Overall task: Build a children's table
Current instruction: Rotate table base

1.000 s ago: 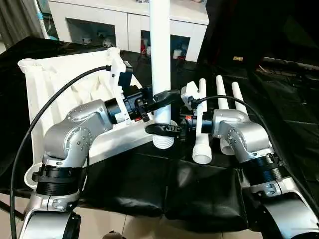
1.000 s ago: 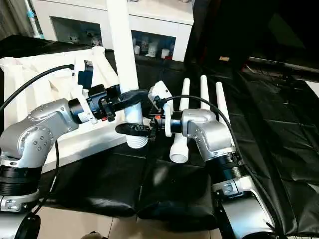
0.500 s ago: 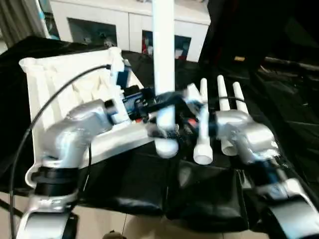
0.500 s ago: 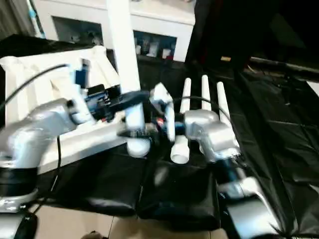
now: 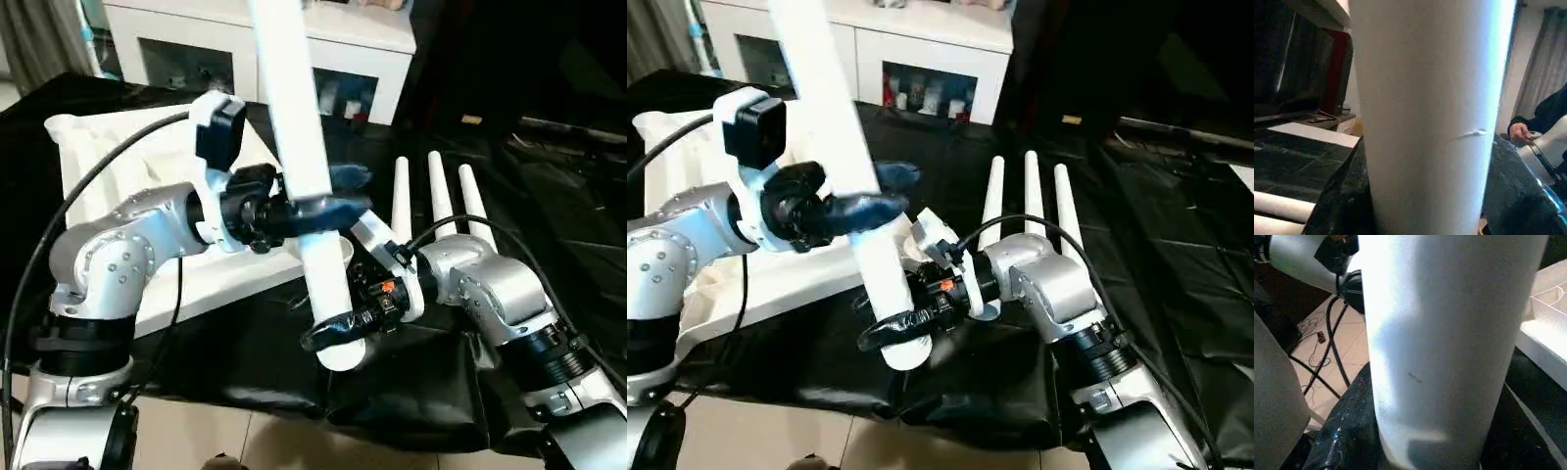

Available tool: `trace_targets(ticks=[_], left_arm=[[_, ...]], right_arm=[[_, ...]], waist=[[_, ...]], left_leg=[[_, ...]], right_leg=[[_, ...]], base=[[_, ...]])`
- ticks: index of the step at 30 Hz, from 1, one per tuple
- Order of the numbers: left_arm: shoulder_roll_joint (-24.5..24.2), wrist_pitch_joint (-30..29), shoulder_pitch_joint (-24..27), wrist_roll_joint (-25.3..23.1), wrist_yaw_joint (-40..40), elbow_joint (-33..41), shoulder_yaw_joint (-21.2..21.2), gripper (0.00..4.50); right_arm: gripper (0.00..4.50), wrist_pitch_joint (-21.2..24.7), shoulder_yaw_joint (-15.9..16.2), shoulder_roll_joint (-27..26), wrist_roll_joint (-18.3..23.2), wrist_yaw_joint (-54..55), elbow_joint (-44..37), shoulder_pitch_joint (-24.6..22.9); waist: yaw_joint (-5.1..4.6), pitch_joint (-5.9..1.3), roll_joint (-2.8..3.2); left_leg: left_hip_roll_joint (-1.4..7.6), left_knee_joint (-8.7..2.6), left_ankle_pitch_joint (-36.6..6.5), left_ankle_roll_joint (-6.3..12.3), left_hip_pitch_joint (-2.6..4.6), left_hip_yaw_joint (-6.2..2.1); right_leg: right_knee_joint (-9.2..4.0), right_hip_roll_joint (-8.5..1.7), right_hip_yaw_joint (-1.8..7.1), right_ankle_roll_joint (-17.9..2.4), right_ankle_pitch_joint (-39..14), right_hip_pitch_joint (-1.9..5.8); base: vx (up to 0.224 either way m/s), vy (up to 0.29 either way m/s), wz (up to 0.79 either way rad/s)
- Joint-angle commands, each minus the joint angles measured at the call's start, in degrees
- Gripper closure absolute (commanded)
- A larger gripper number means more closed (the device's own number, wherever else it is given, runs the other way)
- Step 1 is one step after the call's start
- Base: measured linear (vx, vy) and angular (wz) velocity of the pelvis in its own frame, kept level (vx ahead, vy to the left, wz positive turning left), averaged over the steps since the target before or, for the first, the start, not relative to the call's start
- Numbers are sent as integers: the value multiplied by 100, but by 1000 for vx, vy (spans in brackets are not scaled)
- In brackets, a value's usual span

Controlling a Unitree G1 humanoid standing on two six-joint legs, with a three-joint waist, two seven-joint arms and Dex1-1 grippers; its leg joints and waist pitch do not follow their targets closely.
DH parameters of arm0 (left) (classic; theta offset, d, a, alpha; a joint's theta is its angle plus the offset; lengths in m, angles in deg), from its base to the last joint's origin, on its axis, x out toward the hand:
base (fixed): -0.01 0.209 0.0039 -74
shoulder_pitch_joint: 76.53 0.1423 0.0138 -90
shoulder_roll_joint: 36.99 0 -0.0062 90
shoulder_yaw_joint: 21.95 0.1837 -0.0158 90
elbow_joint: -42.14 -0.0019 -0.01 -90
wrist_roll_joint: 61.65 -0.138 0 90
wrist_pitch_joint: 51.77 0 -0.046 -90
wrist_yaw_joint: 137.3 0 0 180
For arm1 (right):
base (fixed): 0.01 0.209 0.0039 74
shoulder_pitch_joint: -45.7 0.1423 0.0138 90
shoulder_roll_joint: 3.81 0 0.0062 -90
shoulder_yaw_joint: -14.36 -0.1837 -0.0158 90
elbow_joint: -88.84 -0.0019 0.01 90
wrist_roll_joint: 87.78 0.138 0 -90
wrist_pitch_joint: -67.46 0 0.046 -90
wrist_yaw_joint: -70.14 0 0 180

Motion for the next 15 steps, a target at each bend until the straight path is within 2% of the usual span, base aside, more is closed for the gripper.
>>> trace_targets(ticks=[1,3,5,7,9,10,11,12,15], left_arm=[[26,82,-91,-22,-40,-30,20,209],[27,87,-63,44,-96,-20,23,209],[43,59,-34,113,-146,30,-11,241],[71,77,-19,98,-214,61,-49,254],[95,121,-21,36,-299,60,-68,261],[107,154,-24,-16,-349,55,-71,269],[131,283,-48,-196,-498,9,-61,269],[139,330,-59,-250,-566,-11,-61,268],[119,602,-112,-617,-833,-87,13,270]], right_arm=[[256,-59,-22,86,-35,52,-18,-47],[256,-84,-16,103,-30,80,-29,-55],[256,-133,-23,100,-52,106,-13,-52],[256,-399,-69,33,-198,302,63,-38],[256,-461,-165,-102,-225,524,207,23],[200,-490,-258,-198,-217,694,292,62],[200,-623,-458,-386,-202,1015,438,151],[186,-670,-526,-450,-193,1131,481,184],[168,-1130,-726,-674,-323,1669,655,296]], waist=[[20,-407,42],[18,-406,28],[17,-408,13],[20,-397,13],[16,-399,18],[9,-399,14],[7,-404,12],[-9,-399,18],[-8,-412,21]], left_leg=[[219,-364,-555,67,44,-60],[222,-366,-545,81,44,-61],[223,-365,-554,81,48,-59],[224,-366,-583,61,48,-56],[224,-367,-609,40,47,-58],[225,-370,-622,33,47,-59],[225,-370,-620,31,52,-61],[231,-377,-628,-1,49,-62],[225,-374,-559,-32,59,-60]], right_leg=[[-410,-475,321,-1061,-393,349],[-404,-473,317,-1059,-366,348],[-406,-472,317,-1050,-408,349],[-418,-479,318,-1027,-520,338],[-424,-491,320,-1014,-585,336],[-424,-484,317,-1016,-596,333],[-419,-480,314,-1015,-587,337],[-422,-487,320,-1014,-597,319],[-403,-474,318,-971,-464,333]], base=[[0,0,0],[0,0,0],[0,0,0],[0,0,0],[0,0,0],[0,0,0],[0,0,0],[0,0,0],[0,0,0]])
